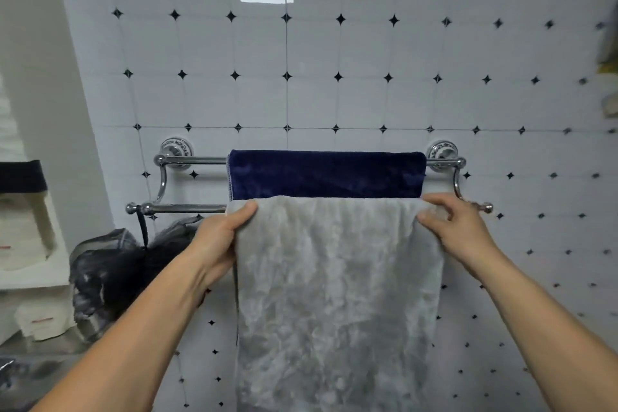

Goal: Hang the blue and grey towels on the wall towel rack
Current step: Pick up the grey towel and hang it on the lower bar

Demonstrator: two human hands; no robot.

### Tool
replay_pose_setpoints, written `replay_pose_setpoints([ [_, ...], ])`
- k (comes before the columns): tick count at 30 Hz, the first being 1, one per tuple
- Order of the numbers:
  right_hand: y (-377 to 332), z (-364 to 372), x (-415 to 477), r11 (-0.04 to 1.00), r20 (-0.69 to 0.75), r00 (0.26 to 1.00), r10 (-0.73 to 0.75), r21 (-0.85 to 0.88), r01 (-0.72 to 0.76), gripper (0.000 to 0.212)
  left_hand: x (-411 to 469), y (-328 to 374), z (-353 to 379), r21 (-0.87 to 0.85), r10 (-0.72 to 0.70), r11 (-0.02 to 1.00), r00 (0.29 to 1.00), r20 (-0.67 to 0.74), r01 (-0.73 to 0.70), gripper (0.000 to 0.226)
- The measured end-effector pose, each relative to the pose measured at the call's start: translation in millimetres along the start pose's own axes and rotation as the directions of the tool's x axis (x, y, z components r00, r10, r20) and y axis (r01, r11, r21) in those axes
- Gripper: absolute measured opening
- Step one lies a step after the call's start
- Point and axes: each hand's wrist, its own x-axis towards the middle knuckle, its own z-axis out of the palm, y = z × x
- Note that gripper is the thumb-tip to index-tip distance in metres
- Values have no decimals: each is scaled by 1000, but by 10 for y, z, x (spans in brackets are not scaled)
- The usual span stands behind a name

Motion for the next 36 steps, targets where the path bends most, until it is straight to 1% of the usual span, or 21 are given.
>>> replay_pose_setpoints([
  [3,-5,-135,72,1000,2,1000,26,0,-26,9,-34,77,-115,-33,52,998,998,-22,-53,52],
  [4,2,-190,86,999,-20,999,50,-9,-50,10,-39,96,-166,-17,72,997,997,-41,-73,55],
  [6,24,-281,110,994,-56,993,103,-22,-104,19,-48,112,-248,2,86,996,995,-58,-86,51],
  [8,21,-316,122,990,-57,990,126,-52,-129,21,-34,129,-297,-12,49,999,999,-16,-49,40],
  [9,15,-320,126,983,-63,993,100,-149,-108,16,-23,143,-308,-42,17,999,1000,6,-16,38],
  [10,-10,-329,133,948,-67,997,43,-314,-62,10,2,163,-315,-79,-17,997,1000,18,18,39],
  [12,-72,-274,150,776,26,992,-123,-620,112,26,52,209,-324,-147,-75,986,997,7,76,33],
  [13,-121,-213,158,710,98,979,-177,-676,196,29,78,229,-321,-146,-92,985,996,8,92,28],
  [14,-177,-156,165,692,154,968,-197,-677,249,25,89,244,-306,-117,-98,988,995,18,99,25],
  [16,-281,-92,186,726,202,959,-198,-628,282,7,69,258,-251,-69,-99,992,994,34,101,29],
  [17,-313,-106,208,745,215,957,-196,-602,288,8,59,255,-243,-72,-92,993,995,32,94,29],
  [19,-326,-201,229,777,216,959,-185,-565,278,21,44,239,-261,-83,-85,993,996,1,84,31],
  [21,-322,-349,258,813,190,966,-173,-527,249,23,36,240,-289,-39,-70,997,997,-41,68,35],
  [24,-286,-531,284,954,121,986,-111,-264,140,19,40,226,-320,52,-9,999,995,-95,14,22],
  [26,-257,-575,274,987,82,995,-61,-143,72,15,38,190,-314,99,12,995,994,-106,-2,14],
  [28,-224,-522,255,977,17,998,-55,-206,57,11,46,137,-298,158,8,987,992,-127,12,17],
  [29,-185,-477,238,968,-61,997,-51,-247,34,11,54,104,-288,189,10,982,990,-140,17,23],
  [31,-103,-400,126,978,-247,969,2,-202,-54,16,64,57,-263,231,23,973,986,-165,16,36],
  [32,-44,-343,42,981,-276,960,41,-172,-91,21,58,43,-256,241,30,971,984,-176,13,40],
  [33,22,-262,-53,981,-239,967,89,-149,-127,24,49,33,-255,255,34,967,983,-182,14,41],
  [36,160,12,-250,961,36,964,265,72,-267,20,22,13,-237,347,45,938,983,-180,21,29],
])
